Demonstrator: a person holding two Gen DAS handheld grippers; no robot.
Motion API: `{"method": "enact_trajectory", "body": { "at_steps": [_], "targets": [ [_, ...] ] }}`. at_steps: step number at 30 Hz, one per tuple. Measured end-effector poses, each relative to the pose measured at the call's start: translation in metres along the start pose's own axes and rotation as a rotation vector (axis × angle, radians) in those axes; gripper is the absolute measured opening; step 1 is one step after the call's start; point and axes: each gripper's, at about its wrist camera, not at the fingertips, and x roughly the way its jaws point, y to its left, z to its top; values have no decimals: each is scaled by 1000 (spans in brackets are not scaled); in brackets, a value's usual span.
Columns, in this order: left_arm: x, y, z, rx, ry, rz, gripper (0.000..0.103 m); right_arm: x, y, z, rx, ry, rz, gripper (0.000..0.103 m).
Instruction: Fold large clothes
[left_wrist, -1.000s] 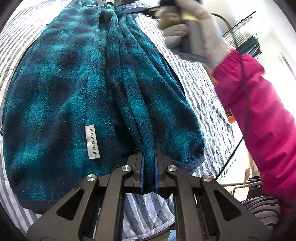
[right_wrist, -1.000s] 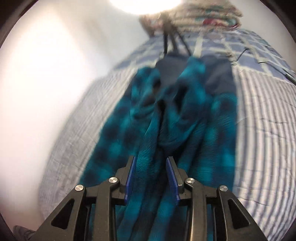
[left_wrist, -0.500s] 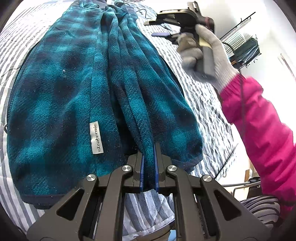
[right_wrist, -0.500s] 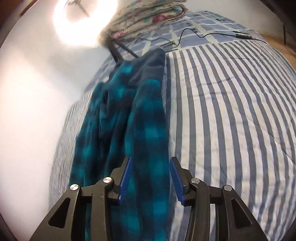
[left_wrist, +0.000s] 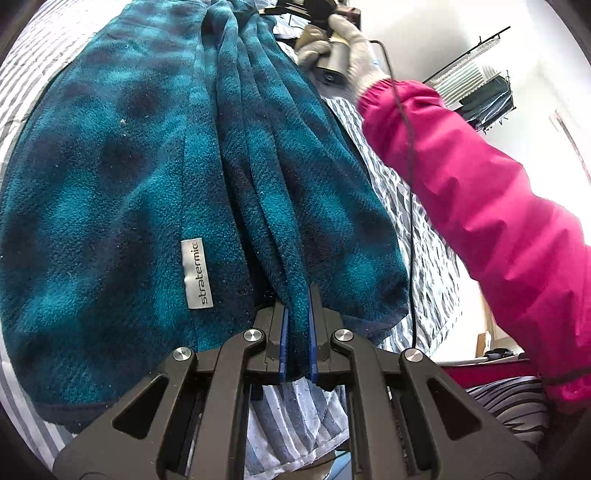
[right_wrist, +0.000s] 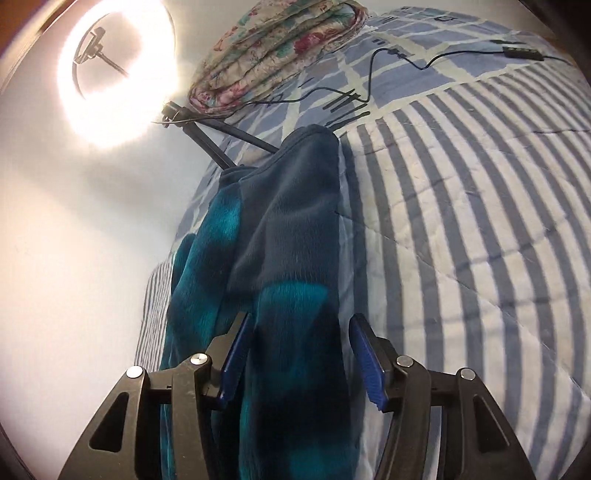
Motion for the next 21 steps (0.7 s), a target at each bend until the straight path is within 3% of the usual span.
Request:
{"method": "enact_trajectory", "body": {
  "at_steps": [2,5,10,13,14,18,21],
  "targets": [
    [0,0,1,-5,3,-9,6,11,-1,3,13,10,47,20],
    [-2,4,6,-21,-1,-29,6,3,13,4,-78,-24,-57,13],
    [1,14,9,-36,-5,-13,6,-6,11,10,-118,-71,-234,11],
    [0,12,9,-24,-10,-1,6,10,16,6,-195,-22,-344,28],
    [0,11,8,-23,-13,2,6,1,19,7,-196,-41,-338,34],
    [-4,10,6,-26,-18,-4,6,-51,32,-2,-200,-102,-274,32],
    [-8,8,7,-37,-27,-14,6,-79,52,-34,-307,-46,-227,24]
  ]
}}
